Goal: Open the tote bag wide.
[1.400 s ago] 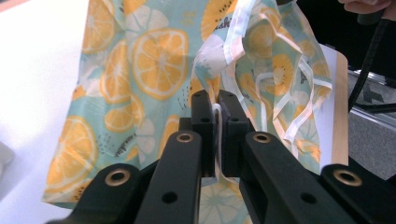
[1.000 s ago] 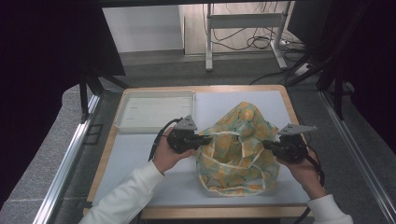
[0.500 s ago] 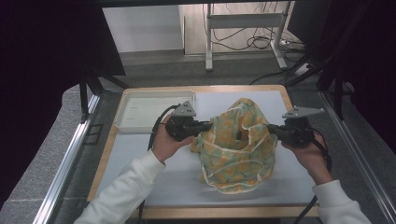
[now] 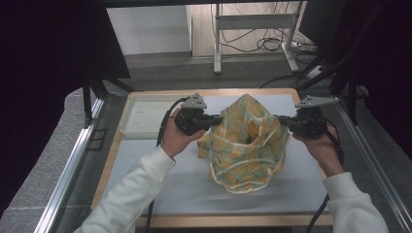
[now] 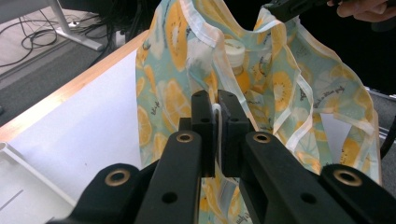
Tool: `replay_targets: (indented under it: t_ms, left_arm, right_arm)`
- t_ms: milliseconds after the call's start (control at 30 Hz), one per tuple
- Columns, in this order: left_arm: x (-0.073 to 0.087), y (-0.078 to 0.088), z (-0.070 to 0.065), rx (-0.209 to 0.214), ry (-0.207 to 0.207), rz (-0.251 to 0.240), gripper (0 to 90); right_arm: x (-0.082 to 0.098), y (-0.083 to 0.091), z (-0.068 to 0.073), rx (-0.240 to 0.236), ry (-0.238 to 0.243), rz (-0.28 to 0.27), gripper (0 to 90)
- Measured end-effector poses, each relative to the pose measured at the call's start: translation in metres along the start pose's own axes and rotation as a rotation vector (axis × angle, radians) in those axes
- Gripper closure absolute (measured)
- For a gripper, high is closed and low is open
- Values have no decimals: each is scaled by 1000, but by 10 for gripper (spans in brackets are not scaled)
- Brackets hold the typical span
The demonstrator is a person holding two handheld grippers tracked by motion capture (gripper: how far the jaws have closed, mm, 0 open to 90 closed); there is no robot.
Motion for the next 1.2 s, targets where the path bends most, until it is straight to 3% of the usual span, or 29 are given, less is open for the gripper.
replay_targets:
  t_ms: [367,600,900,933,1200]
  left_arm:
    - [-6,8,18,-27,42,-22,873]
    - [-10,12,30,-50,75,-37,873]
    - [-4,5,46,-92,121,-18,874]
    - [-2,1,49,-94,134,-9,873]
    - [13,-17,53,-109,142,47,872]
  right_arm:
    - [-22,12,-14,23,-24,-56,889]
    - [-40,5,-28,49,-60,-75,889]
    - [-49,-25,-48,71,-130,-42,889]
    - [-48,-37,-53,72,-148,-22,890]
    - [-29,-77,-65,53,-193,46,889]
Point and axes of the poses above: each handheld gripper's, and its own axes: y roughly backward along the jaws, x roughly out of its underside, z roughly to its left, the point moved 1 cm from there along -y, roughly forward along the jaws, and after that the axes turned 15 degrees about z, right-handed, at the moved point
